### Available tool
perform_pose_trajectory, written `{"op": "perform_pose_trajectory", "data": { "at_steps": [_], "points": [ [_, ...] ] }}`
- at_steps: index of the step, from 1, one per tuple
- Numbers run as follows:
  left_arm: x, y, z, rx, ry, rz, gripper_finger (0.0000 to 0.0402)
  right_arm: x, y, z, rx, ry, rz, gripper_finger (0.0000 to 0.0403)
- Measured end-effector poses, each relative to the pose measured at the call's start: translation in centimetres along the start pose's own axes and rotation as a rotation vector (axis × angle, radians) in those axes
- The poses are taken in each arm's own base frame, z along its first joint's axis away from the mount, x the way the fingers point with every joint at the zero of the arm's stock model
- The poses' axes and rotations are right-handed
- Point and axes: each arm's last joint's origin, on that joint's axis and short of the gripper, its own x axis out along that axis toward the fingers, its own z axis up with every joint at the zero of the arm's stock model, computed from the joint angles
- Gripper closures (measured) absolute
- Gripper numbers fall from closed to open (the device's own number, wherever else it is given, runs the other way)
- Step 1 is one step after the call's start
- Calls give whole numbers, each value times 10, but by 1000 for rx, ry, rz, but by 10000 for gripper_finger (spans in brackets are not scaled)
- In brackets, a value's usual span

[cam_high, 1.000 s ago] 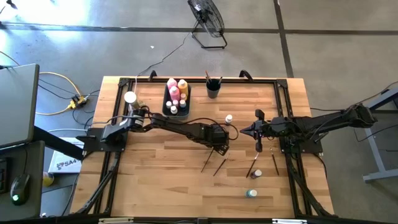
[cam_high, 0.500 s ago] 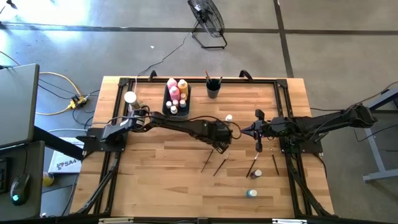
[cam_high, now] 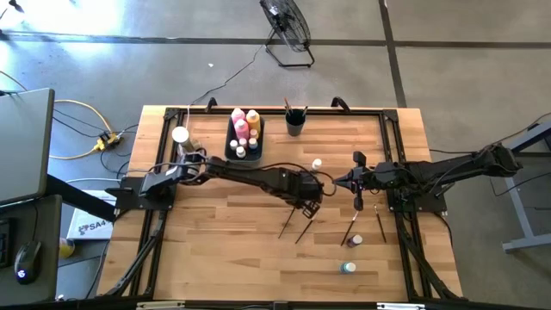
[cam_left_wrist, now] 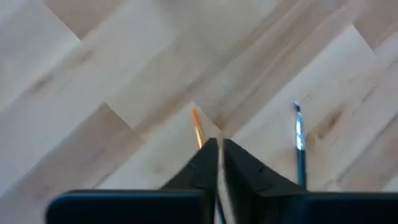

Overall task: Pick & Place Paint Supplies
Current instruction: Put the gold paint brush into the green cup

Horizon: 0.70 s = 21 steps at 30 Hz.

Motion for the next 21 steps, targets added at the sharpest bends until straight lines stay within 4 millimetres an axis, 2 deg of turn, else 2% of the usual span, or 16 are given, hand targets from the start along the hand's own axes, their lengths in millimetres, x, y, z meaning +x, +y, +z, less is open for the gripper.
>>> {"op": "perform_pose_trajectory", "data": {
  "at_steps": [4,10,17,21],
  "points": [
    [-1,-4,-6,-29,67,-48,392,0,0,0,0,1,0,401],
    [11,-5,-15,-96,150,-31,399,0,0,0,-1,3,-1,401],
    [30,-10,-24,-172,180,-27,401,0,0,-2,-4,15,-3,401],
    [31,-11,-24,-197,183,-39,401,0,0,-3,-6,25,-3,401]
  ]
}}
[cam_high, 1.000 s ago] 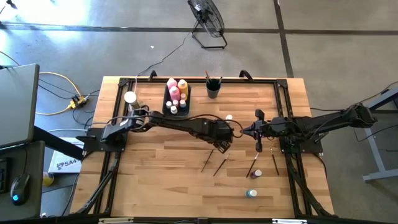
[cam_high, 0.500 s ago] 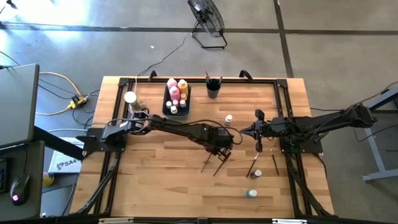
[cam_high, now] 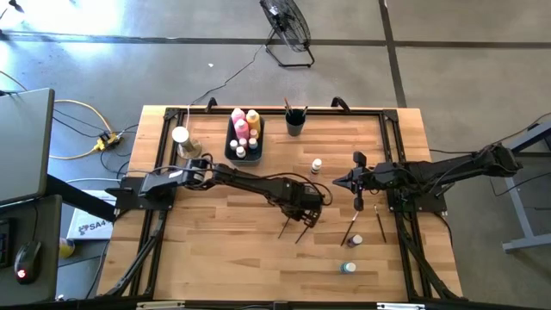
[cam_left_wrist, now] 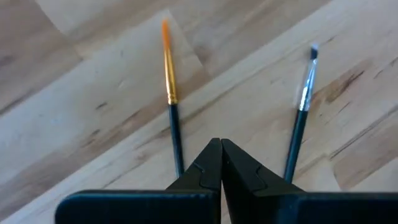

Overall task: Pick & Place Paint Supplies
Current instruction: Put the gold paint brush into the green cup

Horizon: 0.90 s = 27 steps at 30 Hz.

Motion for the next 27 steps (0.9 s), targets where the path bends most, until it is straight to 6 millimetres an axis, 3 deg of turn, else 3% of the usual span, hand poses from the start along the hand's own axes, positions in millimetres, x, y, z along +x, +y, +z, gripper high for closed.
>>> {"op": "perform_pose_trajectory", "data": {
  "at_steps": [14,27],
  "points": [
    [2,14,-9,-66,34,169,401,0,0,0,-1,4,-1,401],
    [3,1,-5,-15,28,18,401,0,0,0,-1,4,-1,401]
  ]
}}
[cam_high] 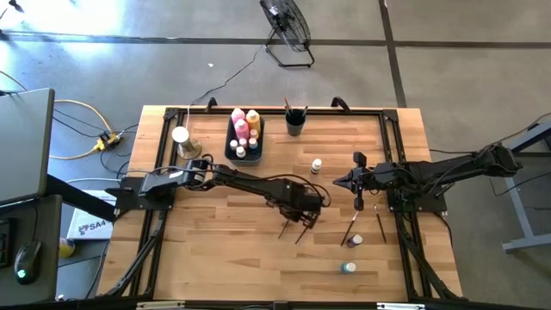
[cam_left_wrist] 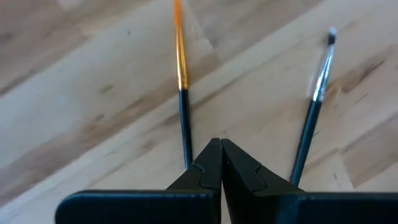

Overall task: Pick & Place Paint Supplies
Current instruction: Put the gold paint brush into the green cup

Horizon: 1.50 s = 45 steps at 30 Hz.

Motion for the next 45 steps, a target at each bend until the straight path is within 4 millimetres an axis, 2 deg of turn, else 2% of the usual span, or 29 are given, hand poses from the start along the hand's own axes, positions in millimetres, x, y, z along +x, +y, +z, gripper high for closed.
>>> {"op": "perform_pose_trajectory", "data": {
  "at_steps": [12,31,45],
  "points": [
    [0,1,-4,-6,33,12,401,0,0,0,0,1,2,401],
    [13,7,-11,0,99,96,402,0,0,-2,-4,19,0,401],
    [14,13,-12,38,48,175,401,0,0,-2,-4,22,-1,401]
  ]
}}
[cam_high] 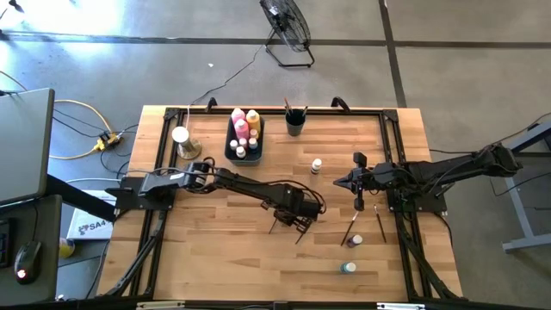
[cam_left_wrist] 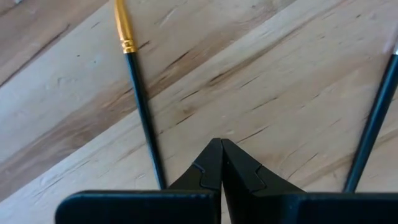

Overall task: Pick & Place Paint Supplies
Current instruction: Put the gold paint brush into the green cup

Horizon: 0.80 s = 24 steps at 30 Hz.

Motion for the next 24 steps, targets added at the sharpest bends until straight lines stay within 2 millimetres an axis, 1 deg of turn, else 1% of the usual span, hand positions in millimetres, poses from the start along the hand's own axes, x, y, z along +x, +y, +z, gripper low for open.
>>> {"op": "perform_pose_trajectory", "data": {
  "at_steps": [5,9,12,15,19,21,24],
  "points": [
    [0,1,0,12,0,7,402,0,0,0,0,0,0,401],
    [-2,0,2,40,-56,33,402,0,0,0,0,0,0,401],
    [-11,6,6,67,-136,148,401,0,0,0,0,0,0,401],
    [-28,9,12,52,-224,222,401,0,0,0,0,0,0,401],
    [-51,16,15,10,-206,282,401,0,0,0,0,0,0,401],
    [-55,20,21,1,-197,284,401,0,0,0,0,0,0,401],
    [-55,28,34,2,-208,318,401,0,0,0,0,0,-1,401]
  ]
}}
